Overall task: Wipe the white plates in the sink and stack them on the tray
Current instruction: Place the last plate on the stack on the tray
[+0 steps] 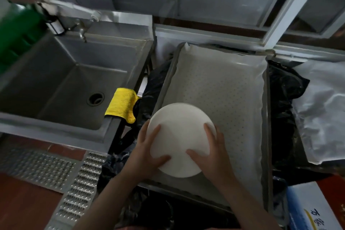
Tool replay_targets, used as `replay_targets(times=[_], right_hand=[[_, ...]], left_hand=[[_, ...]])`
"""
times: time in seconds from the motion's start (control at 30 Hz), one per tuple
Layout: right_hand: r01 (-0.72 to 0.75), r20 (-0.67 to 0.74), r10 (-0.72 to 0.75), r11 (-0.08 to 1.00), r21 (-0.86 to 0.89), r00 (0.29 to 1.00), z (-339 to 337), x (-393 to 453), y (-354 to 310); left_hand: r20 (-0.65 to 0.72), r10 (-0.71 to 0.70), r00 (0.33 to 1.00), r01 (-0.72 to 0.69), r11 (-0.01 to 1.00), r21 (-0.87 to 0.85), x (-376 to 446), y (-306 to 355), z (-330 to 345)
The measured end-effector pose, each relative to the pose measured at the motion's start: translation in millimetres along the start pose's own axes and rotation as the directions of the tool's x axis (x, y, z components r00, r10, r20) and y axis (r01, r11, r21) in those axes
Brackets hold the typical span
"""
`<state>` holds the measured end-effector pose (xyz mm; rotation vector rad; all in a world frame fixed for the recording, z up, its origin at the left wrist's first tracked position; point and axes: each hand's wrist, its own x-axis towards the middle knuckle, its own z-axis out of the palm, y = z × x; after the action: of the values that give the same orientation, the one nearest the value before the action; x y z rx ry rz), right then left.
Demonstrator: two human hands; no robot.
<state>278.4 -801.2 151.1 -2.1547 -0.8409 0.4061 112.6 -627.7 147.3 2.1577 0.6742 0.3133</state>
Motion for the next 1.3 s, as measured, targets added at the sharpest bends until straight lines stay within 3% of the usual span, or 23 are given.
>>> replay_targets(times=[0.47,0.7,1.1,1.3], right_hand=[[0.203,0.120,-0.198,0.979,-0.027,0.973,75,-53,-78],[0.345,0.253,-0.348,0.937,0.056,0.903,126,-108,-128],[0.550,0.452,-0.567,0.815,0.182,0.689,234,-223,-224],[0.649,0.571,-0.654,0.716,0.257,0.496,284,-288,-269]], left_hand=[[-0.231,-0.087,0.969,0.089,0.996,0.000,-124,-51,-67],[-0.342,-0.186,0.921,0.208,0.978,0.028,-225,-78,-106],[-0.577,-0.356,0.735,0.397,0.916,-0.059,-426,-107,-163],[-0.696,-0.477,0.537,0.537,0.829,-0.153,-528,-111,-175]])
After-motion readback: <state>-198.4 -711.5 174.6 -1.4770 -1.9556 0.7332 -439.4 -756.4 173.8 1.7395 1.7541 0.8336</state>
